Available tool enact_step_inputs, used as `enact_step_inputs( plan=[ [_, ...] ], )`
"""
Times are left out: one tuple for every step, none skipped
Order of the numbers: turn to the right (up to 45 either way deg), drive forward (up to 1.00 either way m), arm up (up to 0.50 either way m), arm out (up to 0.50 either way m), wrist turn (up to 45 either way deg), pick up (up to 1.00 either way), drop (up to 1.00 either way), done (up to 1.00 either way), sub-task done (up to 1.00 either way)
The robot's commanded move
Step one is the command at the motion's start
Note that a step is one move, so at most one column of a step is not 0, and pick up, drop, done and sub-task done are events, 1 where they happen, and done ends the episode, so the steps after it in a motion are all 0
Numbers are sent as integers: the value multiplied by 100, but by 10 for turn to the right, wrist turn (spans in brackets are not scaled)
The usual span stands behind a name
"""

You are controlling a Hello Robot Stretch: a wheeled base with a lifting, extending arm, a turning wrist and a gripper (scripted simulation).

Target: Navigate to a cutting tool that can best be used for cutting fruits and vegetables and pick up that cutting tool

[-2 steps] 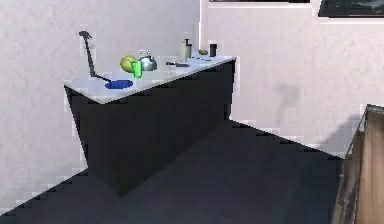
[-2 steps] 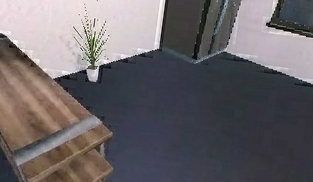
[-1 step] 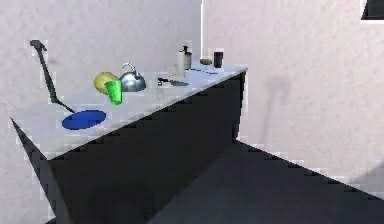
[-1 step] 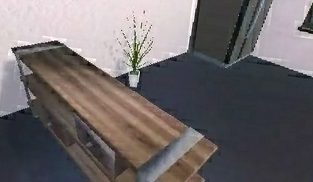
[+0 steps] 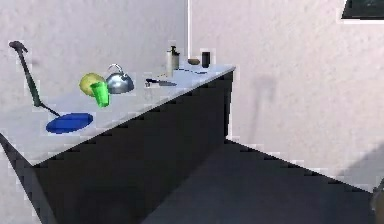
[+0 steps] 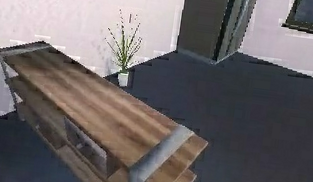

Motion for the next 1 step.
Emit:
enact_step_inputs(
  plan=[
    [0,10,0,0,0,0,0,0,0]
  ],
)
